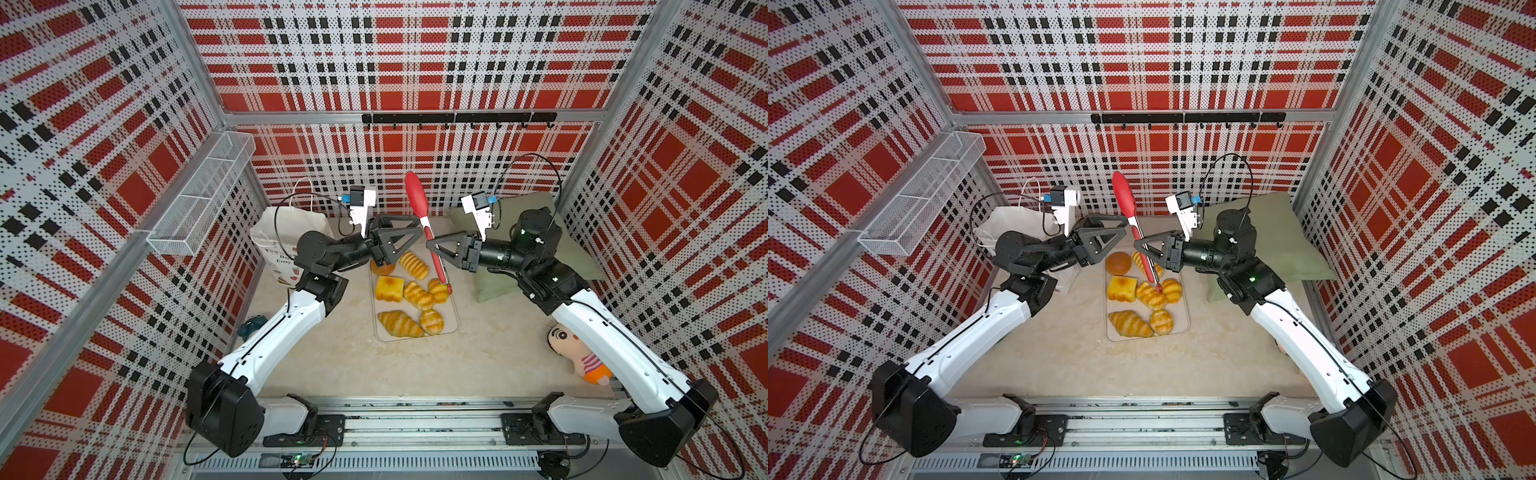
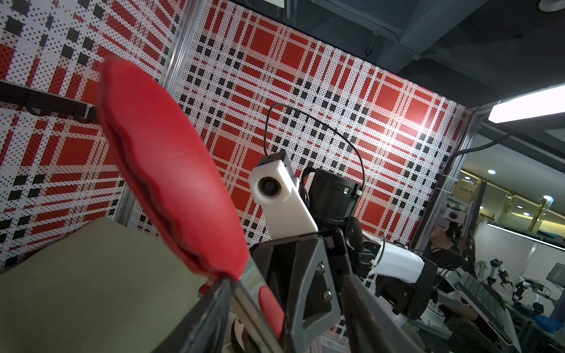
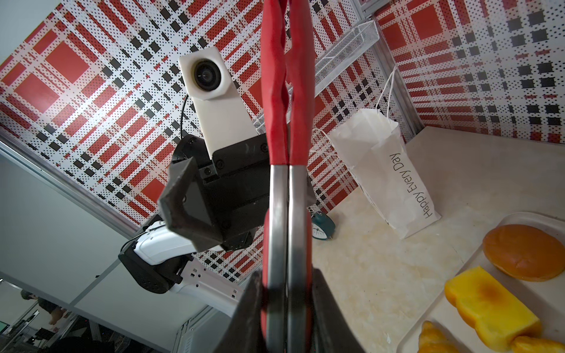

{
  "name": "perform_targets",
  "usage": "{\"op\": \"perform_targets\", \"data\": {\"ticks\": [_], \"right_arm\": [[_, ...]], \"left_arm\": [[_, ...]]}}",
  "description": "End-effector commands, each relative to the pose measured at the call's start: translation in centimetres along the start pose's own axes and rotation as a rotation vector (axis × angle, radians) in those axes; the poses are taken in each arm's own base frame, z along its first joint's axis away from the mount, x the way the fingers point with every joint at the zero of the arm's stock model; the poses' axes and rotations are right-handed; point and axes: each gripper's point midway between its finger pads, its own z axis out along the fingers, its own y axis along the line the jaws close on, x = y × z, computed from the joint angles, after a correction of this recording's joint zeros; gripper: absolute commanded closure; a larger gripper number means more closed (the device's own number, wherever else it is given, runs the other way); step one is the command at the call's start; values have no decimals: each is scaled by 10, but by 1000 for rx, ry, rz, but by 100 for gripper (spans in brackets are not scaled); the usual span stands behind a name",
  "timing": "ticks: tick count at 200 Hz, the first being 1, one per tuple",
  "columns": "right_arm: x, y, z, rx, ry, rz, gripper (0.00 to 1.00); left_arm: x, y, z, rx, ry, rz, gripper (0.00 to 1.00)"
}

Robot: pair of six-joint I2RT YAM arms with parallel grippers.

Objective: Pack bread into a paper bag
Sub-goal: Pick up the clamp from the center of the board.

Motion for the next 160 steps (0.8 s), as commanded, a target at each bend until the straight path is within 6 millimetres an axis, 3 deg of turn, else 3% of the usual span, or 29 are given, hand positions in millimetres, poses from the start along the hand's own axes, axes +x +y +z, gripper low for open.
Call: {"op": "perform_targets", "data": {"ticks": [1,70,114,160], "right_arm": [[3,10,6,-55,16,-10,96],[-6,19,-8,6,-41,-70,99],[-17,6,-25,116,-86,-98,100],[-9,5,-19,63,-71,-51,100]], "left_arm": [[-8,-11,10,62,-13,23,42],[6,4,3,33,3,-28,39],[12,11,-5,10,12,-52,39],[9,9,0,25,13,-33,39]]}}
